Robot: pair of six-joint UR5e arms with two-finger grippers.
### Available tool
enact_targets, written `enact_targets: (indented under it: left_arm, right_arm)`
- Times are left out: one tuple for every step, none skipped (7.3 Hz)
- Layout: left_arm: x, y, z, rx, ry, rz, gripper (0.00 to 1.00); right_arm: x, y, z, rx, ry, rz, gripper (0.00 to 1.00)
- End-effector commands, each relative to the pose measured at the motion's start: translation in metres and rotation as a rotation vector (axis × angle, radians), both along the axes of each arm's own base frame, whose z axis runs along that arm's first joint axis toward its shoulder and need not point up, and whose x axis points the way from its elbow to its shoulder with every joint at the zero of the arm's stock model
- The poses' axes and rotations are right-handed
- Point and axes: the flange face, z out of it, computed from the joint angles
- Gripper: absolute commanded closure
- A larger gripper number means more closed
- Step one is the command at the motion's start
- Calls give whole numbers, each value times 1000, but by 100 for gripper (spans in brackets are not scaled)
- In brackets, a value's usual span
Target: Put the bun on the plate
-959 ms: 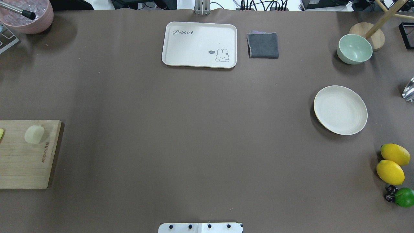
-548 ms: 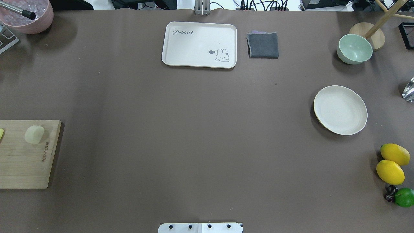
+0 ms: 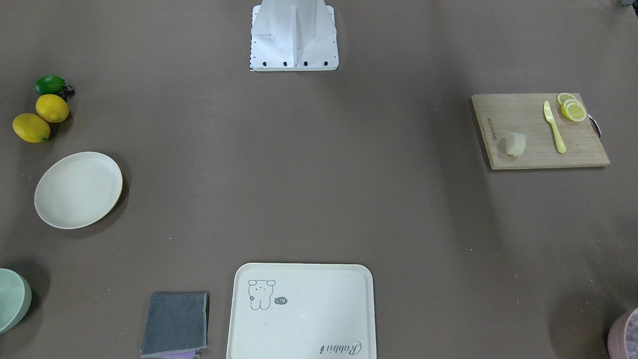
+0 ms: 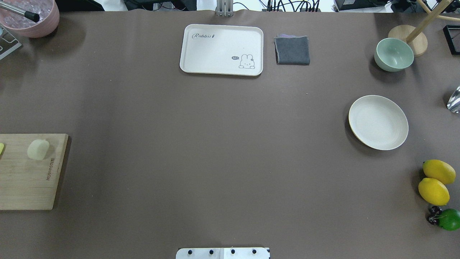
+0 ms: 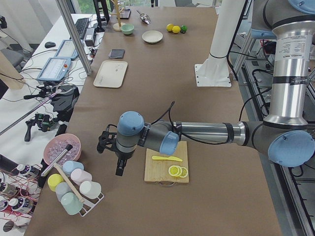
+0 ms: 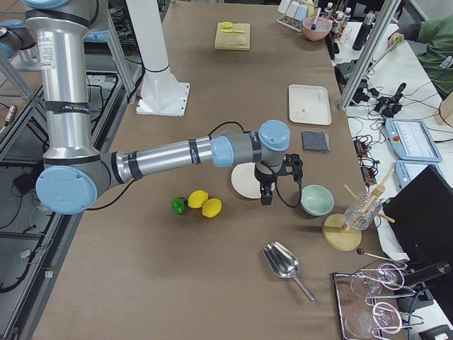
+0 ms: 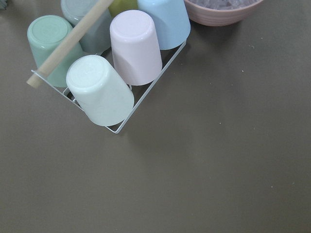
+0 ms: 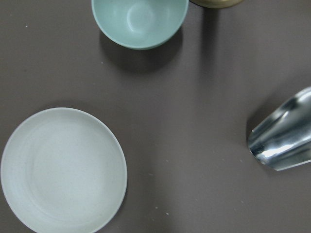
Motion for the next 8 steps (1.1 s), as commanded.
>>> enact_targets:
  left_arm:
    - [1, 3, 1, 33, 6, 1, 2]
    - [1, 4, -1, 39, 7, 2, 2]
    - [1, 6, -1, 38, 7, 2, 2]
    - [1, 6, -1, 37, 6, 0, 2]
    - [1, 5, -2, 21, 16, -19, 2]
    - [2, 4, -3, 17, 19, -25, 2]
    - [2, 5, -3, 31, 18, -27, 2]
    - [2, 5, -3, 32, 18, -28, 2]
  right_arm:
    - [-97, -4, -22, 11, -32, 80, 0]
    - [-138, 2, -20, 2, -13, 126, 0]
    - [-164, 4, 0, 16, -2, 134, 0]
    - [-165, 7, 32, 39, -18, 130, 0]
    - [-161, 13, 58, 66, -35, 124, 0]
    - [-157, 21, 74, 67, -38, 120, 0]
    - [-159, 23, 76, 60, -39, 121, 0]
    - [-165, 25, 77, 56, -38, 111, 1]
